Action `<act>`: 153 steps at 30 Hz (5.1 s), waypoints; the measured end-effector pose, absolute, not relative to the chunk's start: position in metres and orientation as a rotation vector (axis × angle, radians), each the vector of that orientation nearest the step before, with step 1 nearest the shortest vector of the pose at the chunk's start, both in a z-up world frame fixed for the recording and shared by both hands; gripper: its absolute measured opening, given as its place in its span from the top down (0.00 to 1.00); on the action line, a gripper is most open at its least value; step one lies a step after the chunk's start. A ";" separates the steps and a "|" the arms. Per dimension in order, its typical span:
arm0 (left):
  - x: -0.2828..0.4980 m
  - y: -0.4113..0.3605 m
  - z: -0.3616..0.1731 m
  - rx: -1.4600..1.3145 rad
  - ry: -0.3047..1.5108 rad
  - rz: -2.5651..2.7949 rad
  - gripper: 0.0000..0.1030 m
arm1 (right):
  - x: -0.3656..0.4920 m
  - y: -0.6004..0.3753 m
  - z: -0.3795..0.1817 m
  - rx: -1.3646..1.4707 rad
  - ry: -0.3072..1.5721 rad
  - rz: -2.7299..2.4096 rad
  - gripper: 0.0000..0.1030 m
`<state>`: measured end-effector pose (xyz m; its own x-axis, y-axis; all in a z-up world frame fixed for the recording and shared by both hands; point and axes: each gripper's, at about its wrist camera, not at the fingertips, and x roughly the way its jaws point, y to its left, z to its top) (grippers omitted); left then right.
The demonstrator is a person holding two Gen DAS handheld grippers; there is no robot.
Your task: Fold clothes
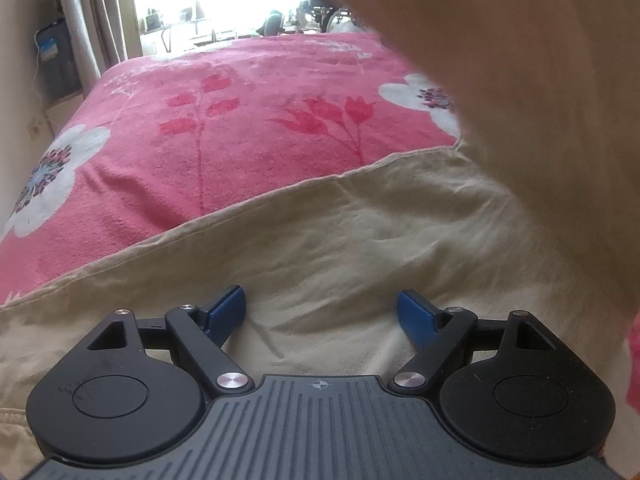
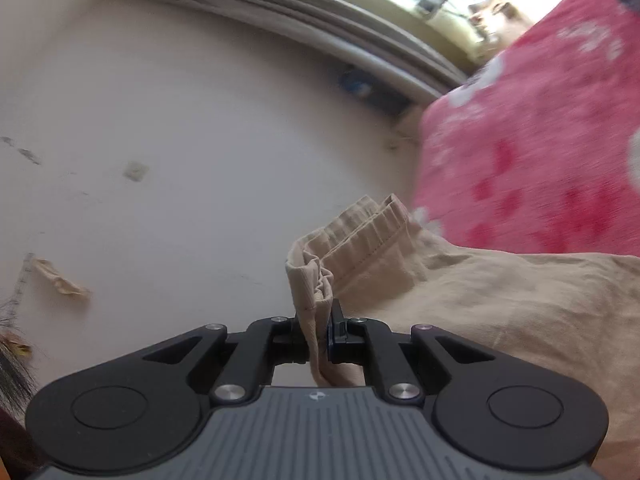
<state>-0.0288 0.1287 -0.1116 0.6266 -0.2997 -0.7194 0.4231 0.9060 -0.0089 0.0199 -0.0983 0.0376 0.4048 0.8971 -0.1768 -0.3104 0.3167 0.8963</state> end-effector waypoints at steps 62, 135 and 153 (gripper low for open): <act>-0.143 0.406 -0.024 -0.134 0.829 0.144 0.21 | -0.034 -0.032 -0.036 0.340 1.028 0.946 0.62; 0.041 0.164 -0.030 0.157 0.937 -0.489 0.58 | 0.015 -0.091 -0.073 0.473 1.086 0.677 0.68; 0.084 0.123 -0.109 0.082 1.005 -0.525 0.44 | -0.051 -0.092 -0.148 0.737 1.389 0.783 0.84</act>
<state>0.0839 0.1228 -0.1087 0.4236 -0.3817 -0.8215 0.4559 0.8735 -0.1707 -0.0510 -0.0920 -0.1478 0.0237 0.8308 -0.5561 -0.0449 0.5566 0.8296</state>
